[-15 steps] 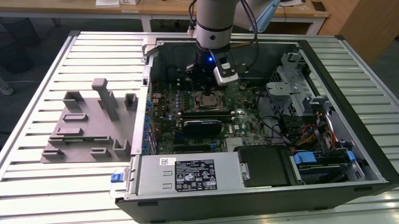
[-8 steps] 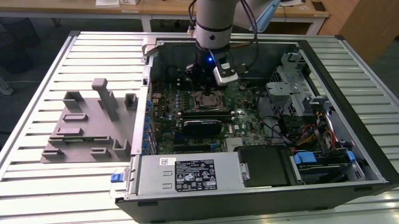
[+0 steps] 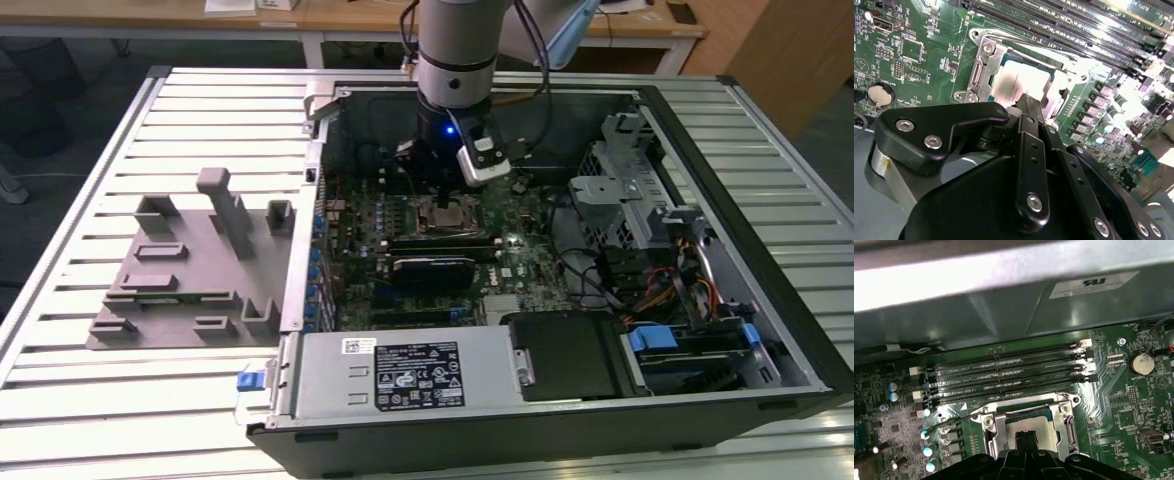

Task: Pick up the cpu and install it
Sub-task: 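Close the cpu cover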

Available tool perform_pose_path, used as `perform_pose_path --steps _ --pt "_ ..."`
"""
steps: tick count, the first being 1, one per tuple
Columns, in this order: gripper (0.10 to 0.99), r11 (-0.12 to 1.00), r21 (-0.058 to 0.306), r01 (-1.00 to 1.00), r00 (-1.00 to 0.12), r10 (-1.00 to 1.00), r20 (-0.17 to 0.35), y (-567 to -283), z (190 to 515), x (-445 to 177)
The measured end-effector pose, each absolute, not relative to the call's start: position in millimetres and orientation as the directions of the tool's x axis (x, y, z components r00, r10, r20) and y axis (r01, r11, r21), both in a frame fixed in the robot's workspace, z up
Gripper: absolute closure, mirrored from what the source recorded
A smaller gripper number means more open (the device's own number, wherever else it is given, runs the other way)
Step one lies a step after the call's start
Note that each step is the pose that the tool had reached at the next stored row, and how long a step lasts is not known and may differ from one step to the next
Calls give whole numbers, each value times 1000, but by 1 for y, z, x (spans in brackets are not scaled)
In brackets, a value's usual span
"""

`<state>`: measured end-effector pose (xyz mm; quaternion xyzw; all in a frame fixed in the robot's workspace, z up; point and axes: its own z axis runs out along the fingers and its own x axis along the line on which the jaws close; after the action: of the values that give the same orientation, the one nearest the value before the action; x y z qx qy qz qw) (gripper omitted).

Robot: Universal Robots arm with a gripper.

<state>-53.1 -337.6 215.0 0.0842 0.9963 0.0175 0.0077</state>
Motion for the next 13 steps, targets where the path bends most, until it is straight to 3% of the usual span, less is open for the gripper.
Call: perform_pose_path --steps 13 --pt "980 993 36 112 -994 113 -13 -341 211 -67"
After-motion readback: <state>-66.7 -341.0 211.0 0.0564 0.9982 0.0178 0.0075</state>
